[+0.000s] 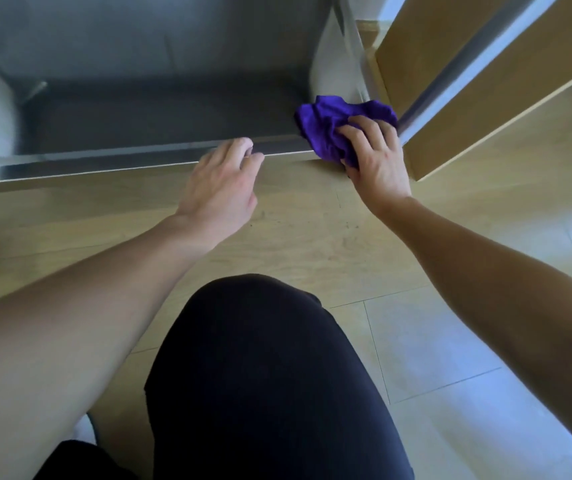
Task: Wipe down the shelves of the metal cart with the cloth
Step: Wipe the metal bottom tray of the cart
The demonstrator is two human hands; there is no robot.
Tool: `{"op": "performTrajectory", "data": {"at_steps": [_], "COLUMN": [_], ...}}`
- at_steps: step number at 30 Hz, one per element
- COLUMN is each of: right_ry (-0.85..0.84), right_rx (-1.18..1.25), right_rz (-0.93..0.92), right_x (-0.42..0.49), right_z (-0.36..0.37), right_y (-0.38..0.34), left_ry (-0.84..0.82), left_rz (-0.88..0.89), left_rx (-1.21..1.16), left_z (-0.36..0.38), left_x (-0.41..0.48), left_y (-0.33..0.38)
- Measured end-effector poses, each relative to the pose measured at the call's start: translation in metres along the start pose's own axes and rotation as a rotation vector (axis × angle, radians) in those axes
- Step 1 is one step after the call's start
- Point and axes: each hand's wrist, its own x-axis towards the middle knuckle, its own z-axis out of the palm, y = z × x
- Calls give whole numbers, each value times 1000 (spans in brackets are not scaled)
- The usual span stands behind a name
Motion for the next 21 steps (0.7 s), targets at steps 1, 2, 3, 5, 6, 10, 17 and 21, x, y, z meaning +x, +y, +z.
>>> {"op": "performTrajectory", "data": {"at_steps": [1,2,3,5,6,10,17,21], "right_ry": [11,14,10,2,1,1,-24,-132], "right_rx": [27,55,81,124,149,318,481,572], "right_rz": [32,64,91,113,111,105,180,284], "right_x": [-1,-1,-1,4,8,22,13,11], "right_z": [-4,-9,-13,-23,-29,-58,-136,-229], "right_y": [-7,-15,-25,-49,-64,-123,-186,-207], "left_ry": [-31,-56,-70,-81,-83,-70,-74,-110], "left_rz": [7,7,-2,-35,-53,-124,-101,-103], "left_rx": [-1,-3,-3,-2,-6,-64,-260,-345], "left_z": [-5,-12,-19,-35,-43,-75,-137,-212], "left_x": [-2,-4,-6,-12,-15,-27,-47,-65], "left_y": [-2,-4,-8,-16,-21,-36,-25,-5]}}
